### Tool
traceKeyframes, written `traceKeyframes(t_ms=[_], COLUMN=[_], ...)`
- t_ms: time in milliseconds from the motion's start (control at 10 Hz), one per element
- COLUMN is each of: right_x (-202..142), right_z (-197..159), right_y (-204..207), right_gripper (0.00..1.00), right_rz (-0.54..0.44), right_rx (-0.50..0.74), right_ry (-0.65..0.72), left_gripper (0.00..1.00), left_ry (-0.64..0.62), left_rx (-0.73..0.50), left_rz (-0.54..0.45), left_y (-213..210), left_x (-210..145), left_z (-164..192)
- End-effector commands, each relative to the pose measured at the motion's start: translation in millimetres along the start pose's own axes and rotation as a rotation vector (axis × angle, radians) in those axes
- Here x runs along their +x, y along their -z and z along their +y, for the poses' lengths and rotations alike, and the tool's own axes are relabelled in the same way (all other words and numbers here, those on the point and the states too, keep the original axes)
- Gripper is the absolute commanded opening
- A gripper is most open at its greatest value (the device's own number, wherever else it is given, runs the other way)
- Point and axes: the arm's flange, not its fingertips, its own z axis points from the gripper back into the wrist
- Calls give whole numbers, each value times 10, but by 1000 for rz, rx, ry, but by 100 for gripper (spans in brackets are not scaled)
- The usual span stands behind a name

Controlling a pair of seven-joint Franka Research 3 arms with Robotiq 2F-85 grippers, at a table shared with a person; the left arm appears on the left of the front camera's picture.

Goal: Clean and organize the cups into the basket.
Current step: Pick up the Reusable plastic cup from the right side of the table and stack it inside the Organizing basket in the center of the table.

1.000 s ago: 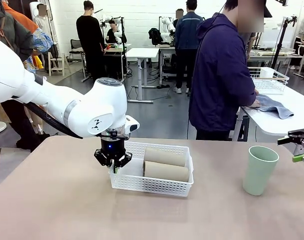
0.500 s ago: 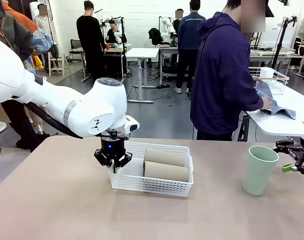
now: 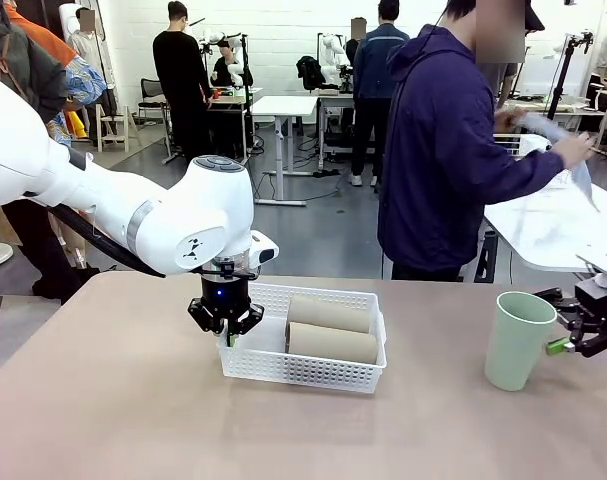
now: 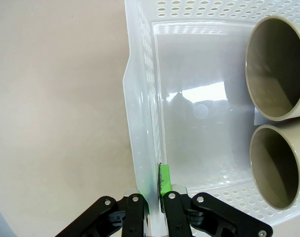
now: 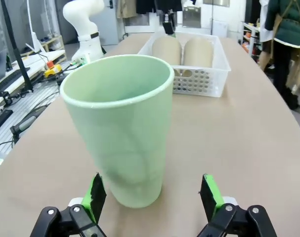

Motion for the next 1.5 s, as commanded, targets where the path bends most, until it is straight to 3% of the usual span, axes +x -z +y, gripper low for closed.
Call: traceKeyframes(t_ms=[0,1400], right_x=[13,52], right_z=[-90,-203], right_y=[93,662], right_gripper=[100,100], right_rz=[12,10], right_rx=[64,254], right_ry=[28,33], left_gripper=[0,0], left_ry=[1,1], left_rx=[7,7], left_rz=[3,3], left_y=[-3,-3], left_x=[0,0], left_z=[-17,-17])
